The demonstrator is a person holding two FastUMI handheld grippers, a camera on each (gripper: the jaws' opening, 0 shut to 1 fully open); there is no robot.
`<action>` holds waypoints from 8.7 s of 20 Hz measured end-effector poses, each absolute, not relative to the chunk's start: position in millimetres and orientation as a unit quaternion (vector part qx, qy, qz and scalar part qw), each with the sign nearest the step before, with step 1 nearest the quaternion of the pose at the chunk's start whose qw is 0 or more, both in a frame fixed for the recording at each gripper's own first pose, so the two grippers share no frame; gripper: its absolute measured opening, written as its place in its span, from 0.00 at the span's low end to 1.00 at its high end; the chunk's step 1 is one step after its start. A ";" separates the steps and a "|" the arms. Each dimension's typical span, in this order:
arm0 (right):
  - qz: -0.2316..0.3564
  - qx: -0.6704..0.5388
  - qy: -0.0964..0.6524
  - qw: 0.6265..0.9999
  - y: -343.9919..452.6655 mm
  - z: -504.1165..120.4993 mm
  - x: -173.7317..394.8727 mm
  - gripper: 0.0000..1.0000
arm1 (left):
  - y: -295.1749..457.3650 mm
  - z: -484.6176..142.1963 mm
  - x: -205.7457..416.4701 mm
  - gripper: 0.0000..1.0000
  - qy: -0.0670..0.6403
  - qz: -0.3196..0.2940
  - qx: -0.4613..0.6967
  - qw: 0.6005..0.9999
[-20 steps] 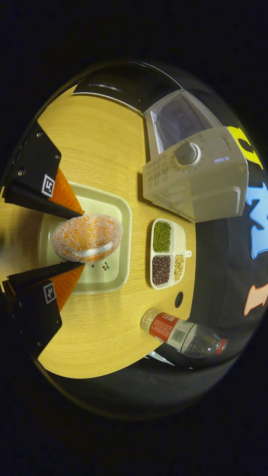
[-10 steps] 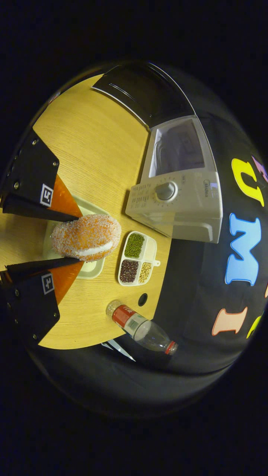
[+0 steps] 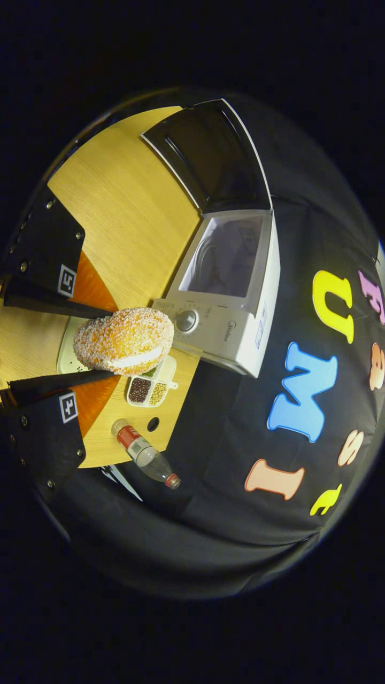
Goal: Open the microwave oven with the left hand, put the food in, and close the microwave oven.
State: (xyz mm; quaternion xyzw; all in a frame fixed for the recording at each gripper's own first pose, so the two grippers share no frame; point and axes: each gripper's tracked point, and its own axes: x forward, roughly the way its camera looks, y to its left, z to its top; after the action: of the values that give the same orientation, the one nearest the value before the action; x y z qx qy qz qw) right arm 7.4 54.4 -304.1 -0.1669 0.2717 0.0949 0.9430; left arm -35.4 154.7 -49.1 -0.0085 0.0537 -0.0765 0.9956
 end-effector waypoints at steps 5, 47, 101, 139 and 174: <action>0.100 -0.201 0.236 0.946 88.4 -283.4 9.5 0.50 | 178.2 -46.3 -40.4 0.98 0.045 -0.061 -0.020 0.997; 0.159 -0.586 0.076 0.791 268.7 -353.9 233.2 0.50 | 279.7 -58.5 -105.3 0.95 0.112 0.089 0.017 0.990; -0.015 -0.010 0.009 1.000 128.9 -50.5 -8.0 0.96 | 148.1 -71.9 -28.8 0.96 0.040 -0.099 -0.012 0.994; -0.015 0.014 0.003 1.000 139.0 -47.6 -13.3 0.97 | 278.4 -281.7 -143.5 0.07 0.268 0.000 -0.002 0.963; -0.071 0.040 0.044 0.996 36.4 -65.1 19.8 0.97 | 64.5 -294.7 -35.2 0.07 0.273 -0.175 -0.060 0.944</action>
State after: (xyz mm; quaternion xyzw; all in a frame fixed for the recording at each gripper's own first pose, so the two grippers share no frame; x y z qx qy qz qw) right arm 19.8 36.4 -65.1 0.0399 0.0436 -0.0708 0.9957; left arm -35.2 64.5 -294.7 -0.0604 0.2733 -0.1749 0.9440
